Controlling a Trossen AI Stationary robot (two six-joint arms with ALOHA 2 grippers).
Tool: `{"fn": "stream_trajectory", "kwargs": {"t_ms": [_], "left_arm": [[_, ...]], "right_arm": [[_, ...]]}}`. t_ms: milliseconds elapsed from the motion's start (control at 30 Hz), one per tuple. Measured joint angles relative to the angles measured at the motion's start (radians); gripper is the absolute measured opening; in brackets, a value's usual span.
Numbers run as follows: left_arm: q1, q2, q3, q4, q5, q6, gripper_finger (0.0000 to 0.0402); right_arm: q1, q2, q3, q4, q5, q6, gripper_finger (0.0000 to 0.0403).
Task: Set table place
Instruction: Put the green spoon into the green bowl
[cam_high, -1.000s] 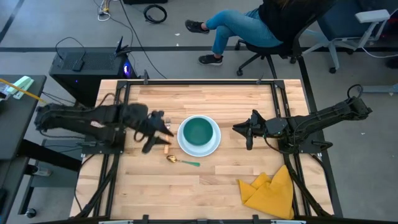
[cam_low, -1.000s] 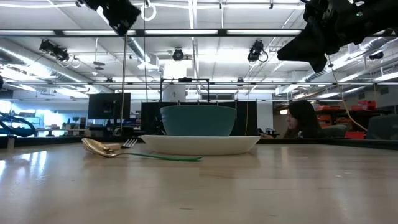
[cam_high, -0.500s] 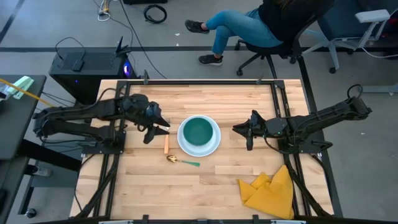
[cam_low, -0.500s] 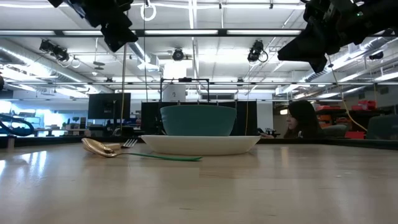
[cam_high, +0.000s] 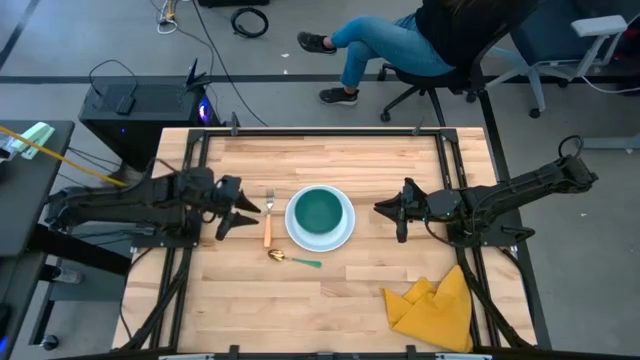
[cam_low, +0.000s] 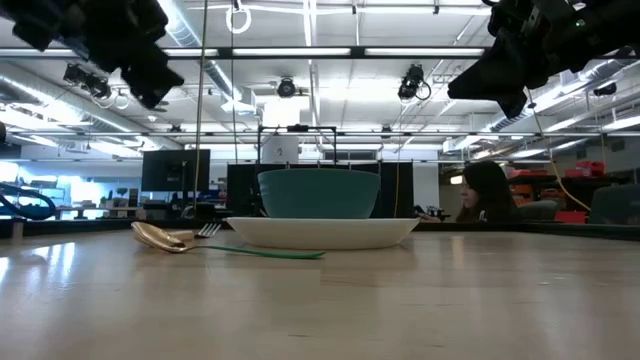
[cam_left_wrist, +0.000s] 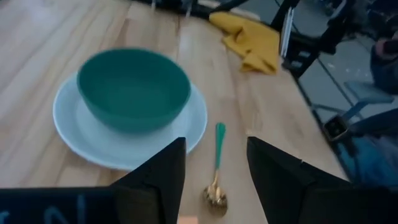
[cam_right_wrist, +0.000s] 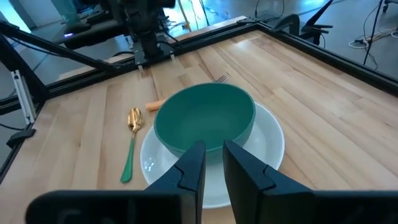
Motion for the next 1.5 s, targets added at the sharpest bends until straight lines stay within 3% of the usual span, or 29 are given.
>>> {"fn": "stream_trajectory", "kwargs": {"t_ms": [300, 567, 833, 1033, 1500], "left_arm": [[-0.002, -0.006, -0.097, 0.018, -0.001, 0.114, 0.0177], [-0.002, -0.006, -0.098, 0.021, -0.001, 0.241, 0.0178], [-0.002, -0.006, -0.098, 0.005, -0.009, 0.244, 0.0181], [-0.002, -0.006, -0.098, -0.021, -0.110, 0.244, 0.0177], [-0.002, -0.006, -0.098, -0.025, -0.113, 0.269, 0.0178]], "right_arm": [[0.000, 0.000, 0.000, 0.000, -0.164, -0.027, 0.0064], [0.000, 0.000, 0.000, 0.001, -0.175, -0.089, 0.0064], [0.000, 0.000, 0.000, 0.001, -0.175, -0.095, 0.0064], [0.000, 0.000, 0.000, 0.001, -0.175, -0.095, 0.0064], [0.000, 0.000, 0.000, 0.001, -0.175, -0.094, 0.0064]]}}
